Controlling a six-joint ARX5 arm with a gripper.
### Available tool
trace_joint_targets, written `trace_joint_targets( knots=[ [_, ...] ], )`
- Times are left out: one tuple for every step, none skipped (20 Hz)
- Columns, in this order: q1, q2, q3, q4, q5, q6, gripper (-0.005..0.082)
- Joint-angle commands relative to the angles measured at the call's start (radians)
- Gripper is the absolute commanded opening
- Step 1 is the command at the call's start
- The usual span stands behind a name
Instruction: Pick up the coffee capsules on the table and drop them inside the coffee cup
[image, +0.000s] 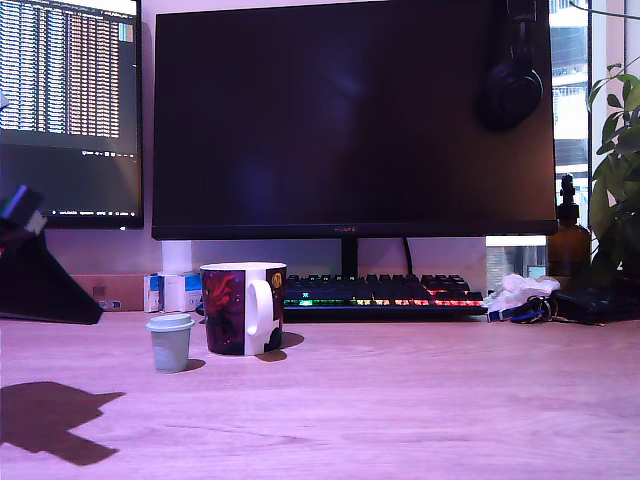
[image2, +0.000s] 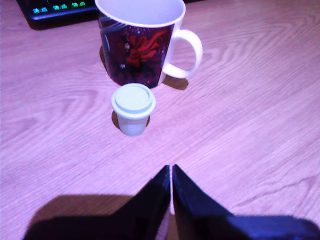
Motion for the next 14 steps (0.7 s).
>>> trace_joint_targets(
  knots=[
    [-0.002,-0.002,-0.020,0.008,-0.002,0.008,0.0175],
    [-0.002,-0.002,-0.020,0.008,-0.002,0.009,0.0287],
    [-0.002,-0.002,-0.020,0.009,-0.002,0.017,0.0402],
    [-0.002,-0.002,-0.020,0.010,-0.002,0.020,0.0489],
    [-0.002,-0.002,-0.020,0.010,-0.011,0.020,0.0532],
    [-0.002,-0.002,-0.020,0.008,-0.032,0.015,0.0538],
    [-0.002,-0.002,-0.020,0.005,-0.062,0.016,0.0537],
    [-0.002,-0.002,-0.020,0.005,-0.092,0.015,0.0537],
    [-0.002,-0.002,-0.020,0.008,-0.096,0.017,0.0537],
    [-0.002,-0.002,-0.020,0.011,-0.095,0.017,0.0537],
    [-0.002,-0.001,-0.020,0.013,-0.095,0.017,0.0537],
    [-0.002,-0.001,-0.020,0.014,-0.095,0.017,0.0537],
    [-0.002,-0.001,-0.020,0.014,-0.097,0.024,0.0537],
    [-0.002,-0.001,-0.020,0.013,-0.097,0.026,0.0537]
  ],
)
